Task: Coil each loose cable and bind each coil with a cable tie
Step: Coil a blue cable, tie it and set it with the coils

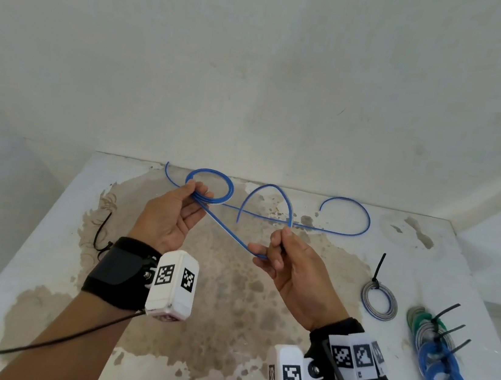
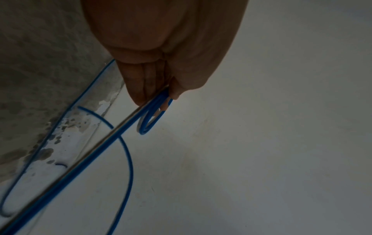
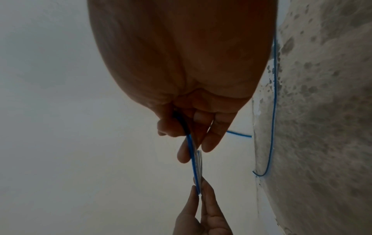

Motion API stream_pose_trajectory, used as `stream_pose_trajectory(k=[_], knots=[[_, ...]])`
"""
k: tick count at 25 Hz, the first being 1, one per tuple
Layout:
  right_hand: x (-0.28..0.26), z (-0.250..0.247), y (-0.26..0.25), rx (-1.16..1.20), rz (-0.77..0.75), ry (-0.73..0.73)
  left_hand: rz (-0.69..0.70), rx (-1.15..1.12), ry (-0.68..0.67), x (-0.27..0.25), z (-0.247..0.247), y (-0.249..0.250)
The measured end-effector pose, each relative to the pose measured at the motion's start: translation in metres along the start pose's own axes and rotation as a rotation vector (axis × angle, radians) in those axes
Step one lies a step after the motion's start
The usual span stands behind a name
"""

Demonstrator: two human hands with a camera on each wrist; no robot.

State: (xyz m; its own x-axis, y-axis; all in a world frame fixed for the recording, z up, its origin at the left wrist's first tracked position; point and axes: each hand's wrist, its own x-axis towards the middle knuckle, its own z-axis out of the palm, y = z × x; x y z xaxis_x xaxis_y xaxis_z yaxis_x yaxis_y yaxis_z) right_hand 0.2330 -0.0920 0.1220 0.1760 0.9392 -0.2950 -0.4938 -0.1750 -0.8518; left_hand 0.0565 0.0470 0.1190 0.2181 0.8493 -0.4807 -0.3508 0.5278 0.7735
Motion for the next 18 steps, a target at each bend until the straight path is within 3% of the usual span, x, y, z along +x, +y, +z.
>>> stream_pose_trajectory(k=[7, 12, 18], knots=[[0.022, -0.022, -0.018, -0.268, -0.127, 0.149, 0.000, 0.260, -0.246, -0.018, 0.003, -0.010], [0.036, -0.022, -0.036, -0.314, -0.145, 0.131, -0.036, 0.240, -0.316, -0.025, 0.008, -0.016], [0.042, -0.017, -0.038, -0.376, -0.143, 0.072, -0.055, 0.377, -0.432, -0.034, 0.010, -0.019]])
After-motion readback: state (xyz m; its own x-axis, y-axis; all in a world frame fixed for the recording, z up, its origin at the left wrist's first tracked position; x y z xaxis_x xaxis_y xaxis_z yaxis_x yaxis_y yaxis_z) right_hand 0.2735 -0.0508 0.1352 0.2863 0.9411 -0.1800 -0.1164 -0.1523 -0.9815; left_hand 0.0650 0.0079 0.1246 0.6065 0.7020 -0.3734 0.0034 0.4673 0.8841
